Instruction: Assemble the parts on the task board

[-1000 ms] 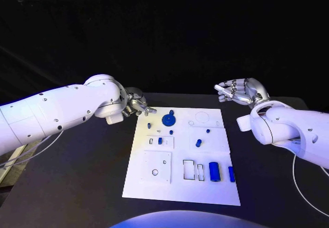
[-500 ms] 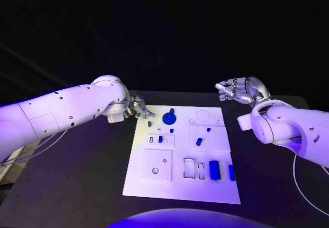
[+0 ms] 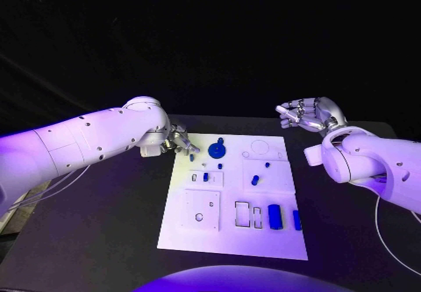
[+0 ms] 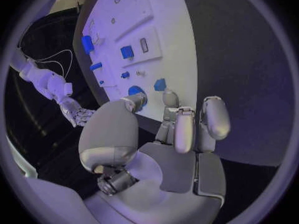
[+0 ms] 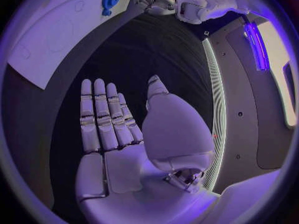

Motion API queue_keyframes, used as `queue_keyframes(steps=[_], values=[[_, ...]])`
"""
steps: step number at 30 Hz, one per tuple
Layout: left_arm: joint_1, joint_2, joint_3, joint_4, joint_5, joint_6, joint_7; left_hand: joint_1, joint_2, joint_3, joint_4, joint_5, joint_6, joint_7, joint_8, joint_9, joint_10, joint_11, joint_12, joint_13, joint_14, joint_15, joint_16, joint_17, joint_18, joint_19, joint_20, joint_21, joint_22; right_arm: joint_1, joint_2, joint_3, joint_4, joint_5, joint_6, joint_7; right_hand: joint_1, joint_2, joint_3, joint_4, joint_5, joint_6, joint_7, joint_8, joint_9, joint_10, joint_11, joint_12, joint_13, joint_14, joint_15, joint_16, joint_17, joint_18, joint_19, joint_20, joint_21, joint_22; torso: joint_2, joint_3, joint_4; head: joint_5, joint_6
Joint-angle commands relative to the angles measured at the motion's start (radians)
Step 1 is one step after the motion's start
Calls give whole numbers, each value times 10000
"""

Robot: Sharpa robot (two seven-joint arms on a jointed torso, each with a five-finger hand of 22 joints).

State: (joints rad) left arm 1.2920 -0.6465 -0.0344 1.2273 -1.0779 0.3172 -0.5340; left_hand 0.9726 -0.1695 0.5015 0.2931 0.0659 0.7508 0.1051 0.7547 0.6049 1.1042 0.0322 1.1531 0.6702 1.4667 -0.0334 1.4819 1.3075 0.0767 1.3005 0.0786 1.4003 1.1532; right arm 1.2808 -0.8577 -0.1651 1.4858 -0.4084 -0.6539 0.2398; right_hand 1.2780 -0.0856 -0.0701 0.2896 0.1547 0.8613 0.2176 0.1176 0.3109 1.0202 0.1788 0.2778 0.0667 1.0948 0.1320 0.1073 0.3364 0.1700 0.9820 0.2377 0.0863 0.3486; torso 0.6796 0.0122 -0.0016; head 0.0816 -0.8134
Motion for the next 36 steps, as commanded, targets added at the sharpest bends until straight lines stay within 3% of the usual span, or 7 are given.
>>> queue_keyframes(steps=[1, 11, 21, 36], values=[[-2, 57, -25, -44, 55, 396, 22, 49, 163, -61, -30, -3, 103, -25, 93, -2, -117, -18, -21, -19, 334, 35, -44, 451, 131, -50, -7, -40, -13, -4, 16, 2, 14, -42, 112, 87, 100, -13, -63, 17, 31, 60, 265, -48, -14, -62, -13, 33, -14, -64, -17, -32, -10, 114, -65, 7, -45, -13, -13, 1, 2, 12, -19], [-22, 137, -89, -175, 149, 445, 9, 200, 287, -38, -36, 6, 136, -41, 125, -3, -131, -34, -4, -12, 323, 21, -49, 440, 130, -55, -15, -42, -5, -4, 16, 2, 17, -42, 116, 85, 108, 17, -69, 19, 30, 65, 263, -47, -16, -62, -14, 38, -14, -65, -17, -37, -18, 116, -64, 9, -46, -22, -1, -6, -3, 21, -42], [-29, 168, -104, -234, 317, 312, 6, 676, 614, 117, -78, 8, 155, -65, 197, -1, -150, -57, 36, -18, 320, 0, -41, 448, 127, -52, -31, -37, 22, -4, 24, 2, 18, -42, 126, 73, 108, 49, -75, 23, 28, 69, 262, -47, -17, -62, -15, 43, -14, -65, -17, -40, -24, 117, -63, 11, -46, -31, -11, 3, -3, 30, -59], [-71, 279, -128, -367, 492, 173, 27, 1086, 700, 228, -119, -5, 192, -109, 320, 39, -112, -97, 87, 23, 327, -31, -29, 465, 120, -31, -47, -21, 64, -4, 22, 2, 27, -42, 134, 69, 105, 84, -84, 25, 27, 73, 261, -47, -19, -63, -16, 48, -14, -63, -18, -42, -31, 118, -62, 12, -47, -41, 0, 9, -9, 41, -79]])
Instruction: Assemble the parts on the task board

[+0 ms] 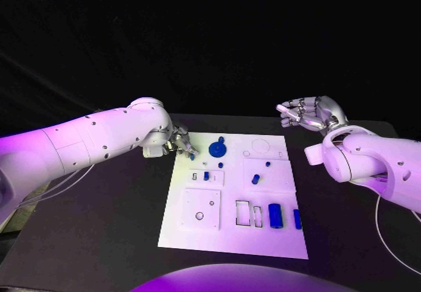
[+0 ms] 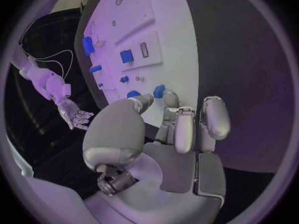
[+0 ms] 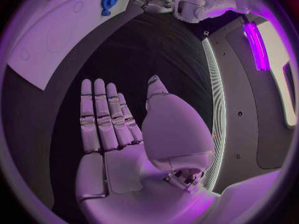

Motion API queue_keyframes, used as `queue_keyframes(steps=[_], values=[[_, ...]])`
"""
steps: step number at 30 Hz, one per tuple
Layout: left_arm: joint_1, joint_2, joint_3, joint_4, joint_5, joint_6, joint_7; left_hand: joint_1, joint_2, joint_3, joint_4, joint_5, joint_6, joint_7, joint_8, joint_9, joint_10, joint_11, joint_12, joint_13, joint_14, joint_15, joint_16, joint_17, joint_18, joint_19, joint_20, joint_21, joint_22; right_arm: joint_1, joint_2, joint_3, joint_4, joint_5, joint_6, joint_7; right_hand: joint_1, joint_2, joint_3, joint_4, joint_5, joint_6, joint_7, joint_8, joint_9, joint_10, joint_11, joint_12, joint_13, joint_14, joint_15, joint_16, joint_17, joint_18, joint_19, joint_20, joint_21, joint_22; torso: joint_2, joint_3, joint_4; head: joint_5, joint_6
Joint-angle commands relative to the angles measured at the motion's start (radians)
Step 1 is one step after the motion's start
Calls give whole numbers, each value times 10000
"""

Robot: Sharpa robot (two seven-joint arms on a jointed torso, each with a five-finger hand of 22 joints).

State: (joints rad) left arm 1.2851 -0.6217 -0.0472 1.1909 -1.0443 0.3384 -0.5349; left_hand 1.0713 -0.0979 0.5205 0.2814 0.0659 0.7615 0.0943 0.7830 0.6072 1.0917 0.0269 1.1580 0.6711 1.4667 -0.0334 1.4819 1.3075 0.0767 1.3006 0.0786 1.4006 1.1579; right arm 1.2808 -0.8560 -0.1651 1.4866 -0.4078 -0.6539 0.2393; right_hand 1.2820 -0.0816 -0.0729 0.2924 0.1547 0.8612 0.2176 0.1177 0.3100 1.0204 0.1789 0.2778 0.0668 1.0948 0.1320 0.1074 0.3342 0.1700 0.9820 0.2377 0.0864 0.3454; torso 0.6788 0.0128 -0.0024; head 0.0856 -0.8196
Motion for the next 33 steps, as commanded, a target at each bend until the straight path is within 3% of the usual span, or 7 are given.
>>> queue_keyframes(steps=[1, 13, 17, 21, 25, 27, 33], values=[[-6, 38, -2, -5, 166, -51, 38, 101, -16, 38, 0, -5, 86, -1, 38, 16, 16, -44, 41, 19, 325, -30, -32, 459, 119, -30, -47, -23, 20, -4, 4, 2, 20, -48, 134, 74, 66, 44, -56, -3, 27, 73, 261, -47, -11, -64, -17, 48, -16, -64, -18, -42, -8, 118, -62, 12, -47, -8, 4, 9, 3, 3, -20], [-12, 48, -8, -7, 180, -57, 37, 83, -26, -3, 65, -22, 117, -4, 81, 29, 55, -45, 73, 64, 332, -34, -24, 474, 114, -15, -51, -12, 45, -4, 13, 2, 12, -48, 148, 73, 66, 44, -56, -3, 27, 73, 261, -47, -11, -64, -17, 48, -16, -64, -18, -42, -8, 118, -62, 12, -47, -8, -6, 9, 2, 10, -41], [-13, 46, -8, -9, 180, -50, 34, 448, 112, 186, -62, -3, 119, -69, 177, 68, 67, -102, 81, 53, 333, -79, -24, 471, 115, -13, -72, -9, 54, -4, 13, 2, 9, -48, 154, 69, 70, 72, -70, -7, 24, 77, 260, -48, -13, -65, -18, 54, -16, -61, -18, -45, -17, 119, -61, 13, -48, -20, -2, 8, 2, 8, -61], [-13, 50, -9, -4, 183, -62, 35, 1269, 280, 885, -587, 6, -16, -136, 268, 114, 52, -172, 54, 20, 336, -146, -24, 472, 112, -7, -124, -4, 77, -4, 17, 2, 5, -48, 163, 69, 71, 77, -74, -7, 23, 78, 260, -48, -14, -65, -18, 56, -16, -61, -18, -46, -19, 119, -61, 14, -48, -23, -1, 4, 4, 11, -71], [-13, 54, -9, -6, 202, -86, 38, 1759, 235, 1741, -1135, -3, -156, -120, 355, 162, 51, -175, 6, -25, 336, -164, -26, 469, 106, 7, -152, 11, 116, -4, 23, 2, 1, -48, 172, 69, 71, 77, -74, -7, 23, 78, 260, -48, -14, -65, -18, 56, -16, -61, -18, -46, -19, 119, -61, 14, -48, -23, -3, 4, 5, 16, -80], [-13, 51, -9, -9, 226, -117, 43, 1707, 113, 2340, -1365, -14, -206, -74, 473, 223, 102, -139, -8, -52, 338, -119, -24, 470, 101, 8, -134, 20, 137, -4, 25, 2, -1, -48, 177, 69, 71, 77, -74, -7, 23, 78, 260, -48, -14, -65, -18, 56, -16, -61, -18, -46, -19, 119, -61, 14, -48, -23, -5, 3, 6, 13, -88], [-26, -15, -4, 22, 548, -352, 65, 1497, -2, 2967, -1614, -17, -222, -70, 663, 330, 201, -138, 23, -20, 357, -119, -3, 510, 98, 19, -117, 37, 172, -5, 26, 2, -5, -48, 197, 74, 71, 77, -74, -7, 23, 78, 260, -48, -14, -65, -18, 56, -16, -61, -18, -46, -19, 119, -61, 14, -48, -23, -9, 0, 2, 24, -99]])
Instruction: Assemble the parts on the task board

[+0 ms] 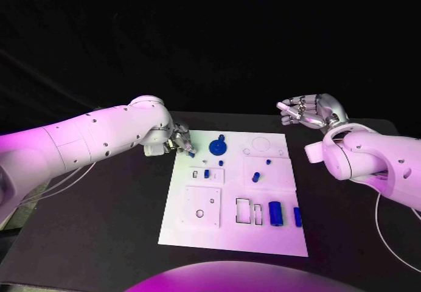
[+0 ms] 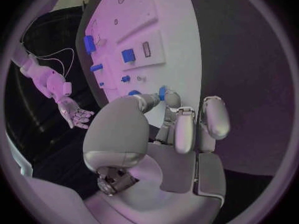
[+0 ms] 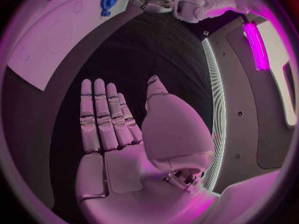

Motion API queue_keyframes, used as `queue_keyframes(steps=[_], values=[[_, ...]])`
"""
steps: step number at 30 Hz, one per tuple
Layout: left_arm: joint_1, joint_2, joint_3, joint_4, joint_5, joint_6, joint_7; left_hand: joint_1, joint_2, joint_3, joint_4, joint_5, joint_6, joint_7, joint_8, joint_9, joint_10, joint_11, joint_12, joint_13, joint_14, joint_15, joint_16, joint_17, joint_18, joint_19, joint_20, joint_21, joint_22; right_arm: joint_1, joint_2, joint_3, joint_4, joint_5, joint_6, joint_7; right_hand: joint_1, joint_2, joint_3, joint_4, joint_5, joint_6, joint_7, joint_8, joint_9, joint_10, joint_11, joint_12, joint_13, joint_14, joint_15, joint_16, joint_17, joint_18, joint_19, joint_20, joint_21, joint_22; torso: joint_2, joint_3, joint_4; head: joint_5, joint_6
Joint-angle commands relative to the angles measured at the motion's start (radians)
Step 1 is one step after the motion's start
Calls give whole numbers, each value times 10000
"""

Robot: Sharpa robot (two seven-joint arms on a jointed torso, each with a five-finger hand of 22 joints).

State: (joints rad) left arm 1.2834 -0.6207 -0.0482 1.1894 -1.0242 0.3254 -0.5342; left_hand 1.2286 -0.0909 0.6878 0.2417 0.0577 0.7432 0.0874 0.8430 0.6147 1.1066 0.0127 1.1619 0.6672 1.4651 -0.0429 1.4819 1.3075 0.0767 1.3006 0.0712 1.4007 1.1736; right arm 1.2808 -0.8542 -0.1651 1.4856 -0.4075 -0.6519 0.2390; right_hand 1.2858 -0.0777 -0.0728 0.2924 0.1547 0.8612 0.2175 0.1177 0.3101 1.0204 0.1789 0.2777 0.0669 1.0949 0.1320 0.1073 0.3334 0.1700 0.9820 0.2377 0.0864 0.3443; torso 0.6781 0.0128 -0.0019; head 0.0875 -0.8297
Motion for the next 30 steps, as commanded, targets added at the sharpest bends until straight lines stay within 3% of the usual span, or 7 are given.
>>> queue_keyframes(steps=[1, 7, 16, 20, 24, 30], values=[[-16, -53, 10, 65, 474, -262, 62, -123, -104, 1397, -1263, 67, -37, -4, 102, 279, 74, 1, -5, 33, 378, -27, 2, 520, 98, 21, -45, 39, 20, -5, 7, 2, 6, -55, 182, 80, 32, 38, -75, -7, 23, 78, 260, -48, -14, -65, -18, 56, -16, -61, -18, -45, -11, 120, -60, 14, -48, -12, 1, 2, -4, 17, -4], [-40, -395, 41, 542, 1117, -594, 78, -210, -148, 1553, -1330, 67, -35, -9, 162, 317, 112, -4, 15, 59, 397, -31, 25, 571, 93, 43, -48, 54, 53, -5, 2, 2, 0, -98, 202, 98, 33, 60, -86, -8, 22, 81, 259, -48, -16, -65, -18, 61, -17, -59, -18, -48, -18, 121, -60, 15, -48, -21, -2, 16, 10, 35, -22], [-44, -1361, 77, 1939, 1570, -1257, 108, -361, -180, 1709, -1375, 64, 7, -37, 247, 361, 263, -29, 104, 181, 455, -52, 87, 696, 62, 158, -60, 126, 209, -9, -3, 2, -25, -112, 222, 89, 35, 74, -89, -8, 23, 82, 259, -48, -17, -66, -18, 62, -17, -60, -18, -50, -21, 121, -60, 15, -49, -25, -23, 15, 18, 74, -61], [-55, -1738, 80, 2578, 1411, -1662, 144, -410, -207, 1786, -1416, 68, 29, -55, 283, 377, 318, -47, 127, 202, 479, -68, 110, 744, 52, 200, -71, 152, 261, -16, -4, 1, -30, -113, 234, 82, 35, 74, -89, -8, 23, 82, 259, -48, -17, -66, -18, 62, -17, -60, -18, -50, -21, 121, -60, 15, -49, -25, -20, 7, 15, 89, -72], [-162, -2062, 80, 3173, 927, -2033, 181, -445, -250, 1865, -1464, 66, 46, -73, 314, 392, 365, -65, 141, 215, 497, -84, 128, 779, 40, 246, -83, 181, 321, -27, -9, 1, -36, -114, 244, 76, 35, 85, -97, -9, 21, 83, 259, -49, -18, -68, -18, 64, -17, -60, -18, -51, -25, 121, -60, 16, -50, -31, -27, -8, 8, 118, -89], [-272, -2235, 67, 3532, 317, -2364, 218, -486, -297, 1942, -1499, 56, 76, -93, 357, 410, 463, -83, 194, 304, 531, -99, 164, 858, 13, 334, -98, 235, 444, -44, -12, -1, -47, -114, 254, 78, 35, 85, -97, -9, 21, 83, 259, -49, -18, -68, -18, 64, -17, -60, -18, -51, -25, 121, -60, 16, -50, -31, -28, -12, 24, 154, -107]])
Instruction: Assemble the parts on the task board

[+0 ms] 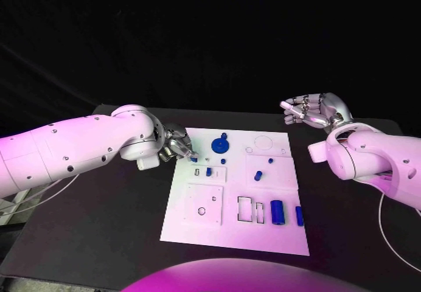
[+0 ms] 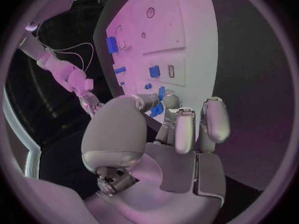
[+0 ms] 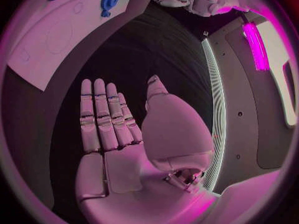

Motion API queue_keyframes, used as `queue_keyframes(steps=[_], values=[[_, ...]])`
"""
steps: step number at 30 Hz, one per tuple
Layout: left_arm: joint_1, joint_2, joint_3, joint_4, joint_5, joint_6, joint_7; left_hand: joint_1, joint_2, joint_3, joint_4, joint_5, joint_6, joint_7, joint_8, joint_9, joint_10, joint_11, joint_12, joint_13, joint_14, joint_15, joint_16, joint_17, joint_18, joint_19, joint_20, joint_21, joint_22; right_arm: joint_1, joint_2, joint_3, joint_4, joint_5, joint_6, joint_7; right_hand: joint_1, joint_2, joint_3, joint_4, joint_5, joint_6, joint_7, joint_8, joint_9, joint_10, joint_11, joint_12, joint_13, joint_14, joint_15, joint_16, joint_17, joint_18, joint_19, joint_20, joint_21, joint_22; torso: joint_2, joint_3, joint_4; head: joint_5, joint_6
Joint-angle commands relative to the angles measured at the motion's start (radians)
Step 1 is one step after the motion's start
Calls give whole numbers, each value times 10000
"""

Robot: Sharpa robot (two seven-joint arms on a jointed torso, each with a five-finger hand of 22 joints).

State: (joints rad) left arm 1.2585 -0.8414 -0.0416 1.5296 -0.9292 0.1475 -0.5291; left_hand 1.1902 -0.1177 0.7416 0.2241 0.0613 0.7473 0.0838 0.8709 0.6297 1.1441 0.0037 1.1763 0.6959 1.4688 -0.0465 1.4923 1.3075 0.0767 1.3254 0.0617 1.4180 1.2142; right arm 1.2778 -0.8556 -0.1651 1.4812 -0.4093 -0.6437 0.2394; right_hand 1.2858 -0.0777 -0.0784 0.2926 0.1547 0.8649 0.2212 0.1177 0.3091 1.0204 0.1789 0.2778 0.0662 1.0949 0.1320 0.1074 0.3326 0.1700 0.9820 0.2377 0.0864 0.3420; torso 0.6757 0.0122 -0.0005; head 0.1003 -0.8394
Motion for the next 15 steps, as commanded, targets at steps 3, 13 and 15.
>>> queue_keyframes(steps=[3, 13, 15], values=[[-91, -57, -11, 256, -891, -735, 193, -124, -51, 1442, -1334, 14, 52, -68, 97, 267, 138, -4, 77, 62, 511, -71, 77, 894, 3, 123, -10, 85, 88, -28, 10, -1, -12, -96, 169, 78, 32, 92, -51, -10, 20, 47, 223, -50, -10, -70, -19, 66, -11, -60, -17, -53, -21, 121, -60, 17, -50, -13, 1, -3, 4, 53, -2], [-331, -48, -29, 521, -1492, -727, 352, -173, -74, 1511, -1331, 9, 83, -83, 128, 277, 202, -18, 100, 90, 525, -84, 86, 910, -7, 160, -24, 108, 134, -68, 35, -3, -29, -96, 184, 76, 34, 93, -61, -12, 18, 48, 223, -50, -11, -71, -19, 68, -11, -60, -17, -55, -24, 121, -60, 17, -50, -18, 17, -12, -2, 74, -26], [-375, -34, -31, 537, -1598, -670, 397, -173, -74, 1511, -1331, 9, 83, -83, 128, 277, 202, -18, 100, 90, 525, -84, 86, 910, -7, 160, -24, 108, 134, -76, 38, -3, -30, -96, 186, 74, 34, 93, -61, -12, 18, 48, 223, -50, -11, -71, -19, 68, -11, -60, -17, -55, -24, 121, -60, 17, -50, -18, 18, -6, -5, 88, -28]])
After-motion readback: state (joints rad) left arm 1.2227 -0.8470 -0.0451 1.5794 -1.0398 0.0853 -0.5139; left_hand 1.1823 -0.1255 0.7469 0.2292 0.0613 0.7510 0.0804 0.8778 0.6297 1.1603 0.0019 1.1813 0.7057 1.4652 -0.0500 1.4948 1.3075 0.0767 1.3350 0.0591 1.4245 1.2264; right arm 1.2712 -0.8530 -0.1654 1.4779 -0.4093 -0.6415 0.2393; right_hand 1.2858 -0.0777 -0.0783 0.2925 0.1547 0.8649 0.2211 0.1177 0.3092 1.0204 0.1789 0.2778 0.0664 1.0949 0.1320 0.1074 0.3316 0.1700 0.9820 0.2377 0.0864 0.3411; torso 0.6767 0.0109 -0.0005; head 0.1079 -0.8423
